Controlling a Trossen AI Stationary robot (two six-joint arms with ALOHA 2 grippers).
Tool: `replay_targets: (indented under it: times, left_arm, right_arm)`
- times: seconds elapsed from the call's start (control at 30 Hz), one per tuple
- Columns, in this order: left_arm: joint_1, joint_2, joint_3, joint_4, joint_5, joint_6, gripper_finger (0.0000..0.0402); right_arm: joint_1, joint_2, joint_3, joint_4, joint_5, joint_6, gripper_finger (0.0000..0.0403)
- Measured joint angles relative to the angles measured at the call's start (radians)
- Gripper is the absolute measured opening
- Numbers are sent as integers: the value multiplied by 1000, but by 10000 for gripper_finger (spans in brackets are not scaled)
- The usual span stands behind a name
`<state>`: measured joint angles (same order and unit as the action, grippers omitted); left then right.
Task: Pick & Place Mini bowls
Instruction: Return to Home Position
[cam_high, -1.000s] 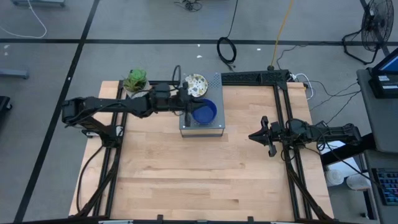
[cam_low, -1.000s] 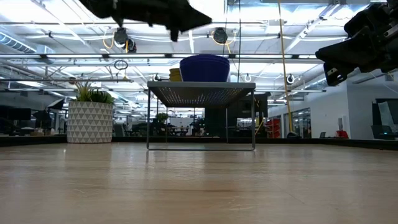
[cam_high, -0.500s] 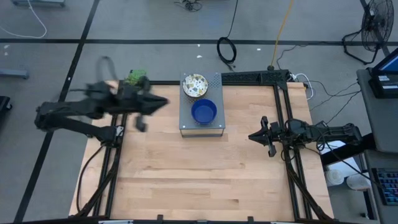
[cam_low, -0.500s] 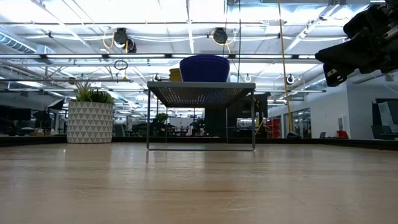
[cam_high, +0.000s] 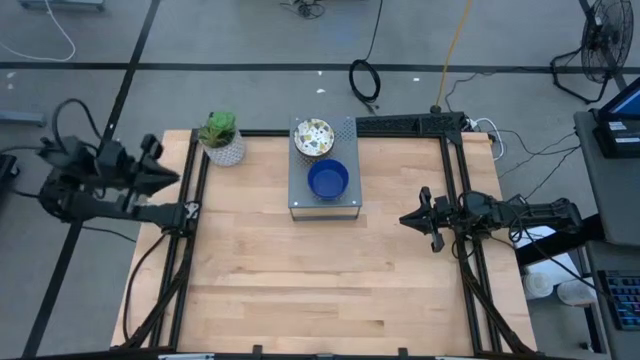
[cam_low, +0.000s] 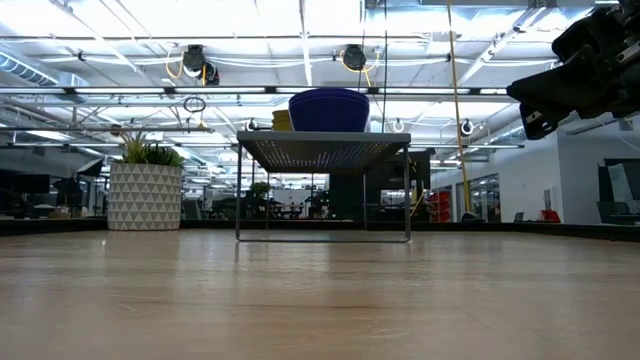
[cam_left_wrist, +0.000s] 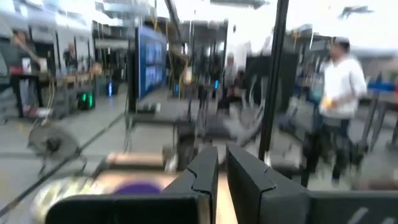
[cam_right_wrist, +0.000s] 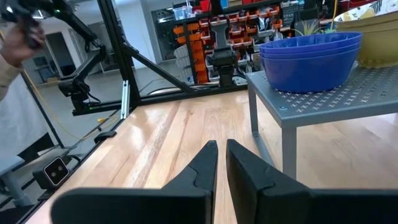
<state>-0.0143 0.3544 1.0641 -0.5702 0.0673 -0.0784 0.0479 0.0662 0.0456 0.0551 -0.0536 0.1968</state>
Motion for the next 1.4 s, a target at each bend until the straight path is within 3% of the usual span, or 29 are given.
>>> replay_targets:
  times: [0.1,0.2,0.37,0.47,0.53,0.6,0.73,1.1,1.4]
  left_arm:
    - [0,-82,-1,-183,-2,10,35]
    - [2,-133,-48,-247,-61,-89,35]
    - [2,-171,-196,-220,-236,-99,35]
    - [2,-181,-327,-57,-282,-14,35]
    - [2,-197,-404,141,-251,48,35]
    - [2,-206,-481,315,-141,131,35]
    - [3,-229,-594,492,52,188,35]
    - [3,-251,-859,622,151,158,35]
    - [3,-252,-1043,780,160,148,35]
  right_arm:
    - [0,0,0,0,0,0,20]
    - [0,0,0,0,0,0,20]
    - [0,0,0,0,0,0,20]
    - [0,0,0,0,0,0,20]
    - [0,0,0,0,0,0,20]
    - [0,0,0,0,0,0,20]
    - [0,0,0,1,0,0,20]
    - [0,0,0,1,0,0,20]
    - [0,0,0,0,0,0,20]
